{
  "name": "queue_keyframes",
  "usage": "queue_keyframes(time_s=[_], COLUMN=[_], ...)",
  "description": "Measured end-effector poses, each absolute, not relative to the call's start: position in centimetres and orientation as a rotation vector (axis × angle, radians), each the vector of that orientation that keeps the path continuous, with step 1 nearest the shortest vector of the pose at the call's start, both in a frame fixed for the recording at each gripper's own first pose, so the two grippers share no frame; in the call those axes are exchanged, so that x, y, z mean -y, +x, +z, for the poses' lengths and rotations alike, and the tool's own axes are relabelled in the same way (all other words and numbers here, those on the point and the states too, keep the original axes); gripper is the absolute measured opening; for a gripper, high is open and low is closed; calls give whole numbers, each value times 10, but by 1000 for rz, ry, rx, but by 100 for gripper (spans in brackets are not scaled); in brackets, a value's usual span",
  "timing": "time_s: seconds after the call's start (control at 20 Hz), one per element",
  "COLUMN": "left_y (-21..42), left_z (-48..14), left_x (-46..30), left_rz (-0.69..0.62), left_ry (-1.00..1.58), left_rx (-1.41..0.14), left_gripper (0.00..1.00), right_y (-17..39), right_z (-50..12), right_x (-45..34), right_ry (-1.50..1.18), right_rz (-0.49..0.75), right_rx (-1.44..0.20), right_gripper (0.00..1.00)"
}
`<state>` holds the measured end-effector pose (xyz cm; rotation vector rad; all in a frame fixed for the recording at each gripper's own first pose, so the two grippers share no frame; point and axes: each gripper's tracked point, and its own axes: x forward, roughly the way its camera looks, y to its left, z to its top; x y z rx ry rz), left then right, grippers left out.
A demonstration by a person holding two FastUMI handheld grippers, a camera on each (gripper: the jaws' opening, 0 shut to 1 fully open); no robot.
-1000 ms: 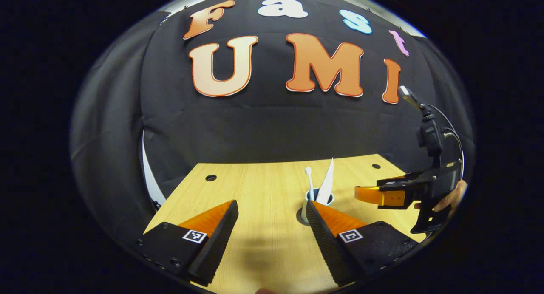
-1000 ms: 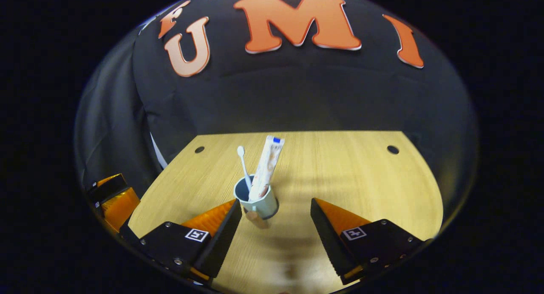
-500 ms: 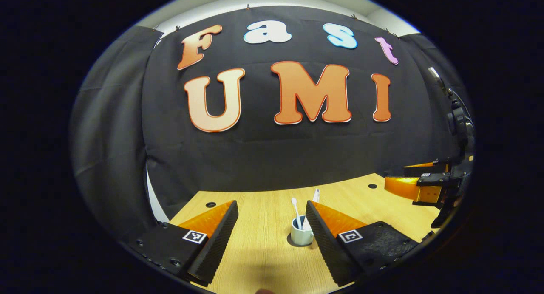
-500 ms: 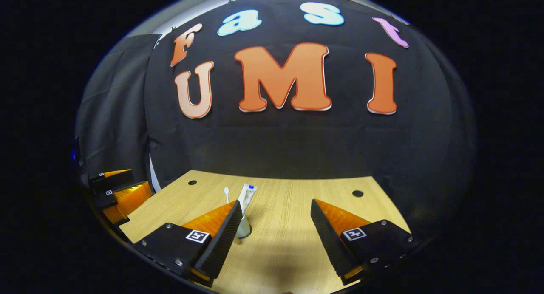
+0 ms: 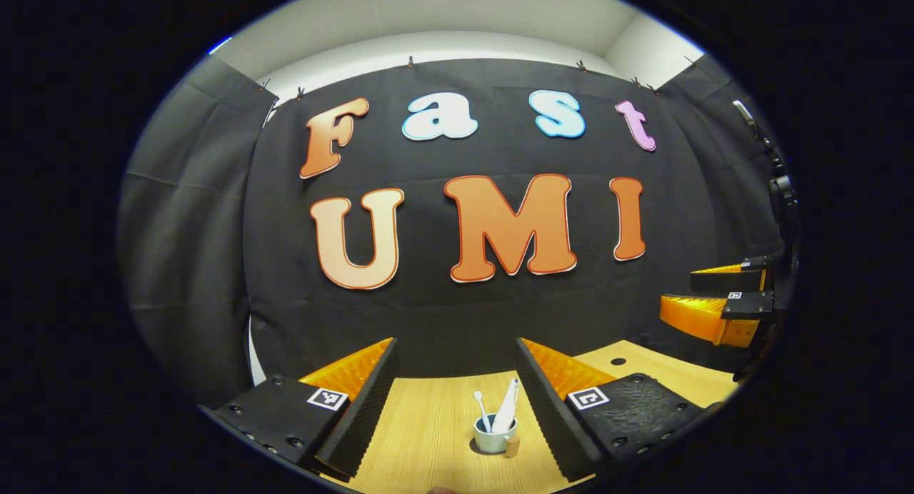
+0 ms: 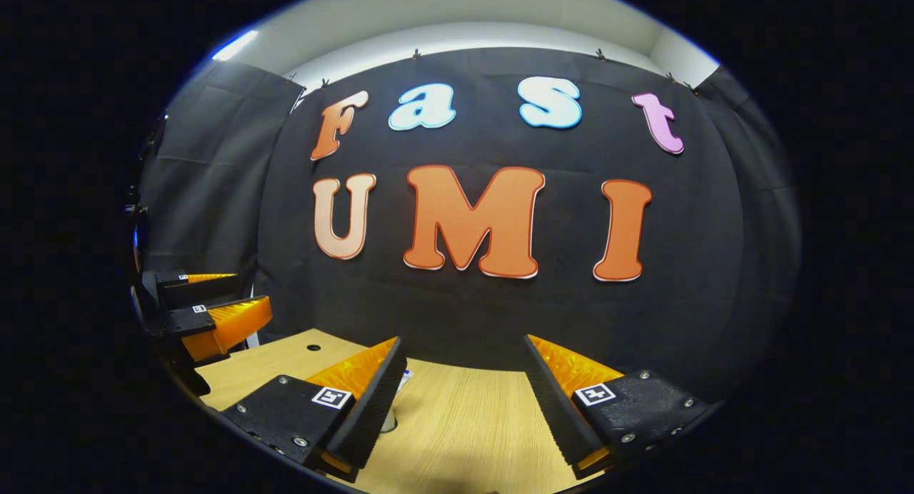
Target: Put the toothbrush and toothpaste on the desktop into the cup, then pick up the cup and place it on the coaster on the desktop.
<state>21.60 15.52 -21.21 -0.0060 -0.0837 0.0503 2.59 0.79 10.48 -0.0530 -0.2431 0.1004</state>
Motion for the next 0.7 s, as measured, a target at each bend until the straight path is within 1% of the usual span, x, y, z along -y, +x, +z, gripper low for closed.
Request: queue_keyframes(time_s=[0.2,0.35,0.7], left_y=[219,222,232], left_z=[-194,-197,-211], left_x=[-149,-146,-144], left_rz=[53,45,22], left_ry=[-41,-27,-4], left_rx=[142,135,114], left_gripper=[96,95,96], right_y=[21,20,34], right_z=[109,95,90], right_x=[-7,-17,-27], right_ry=[-38,-39,-62], right_rz=[111,153,147], right_rx=[270,235,227], right_gripper=[98,98,98])
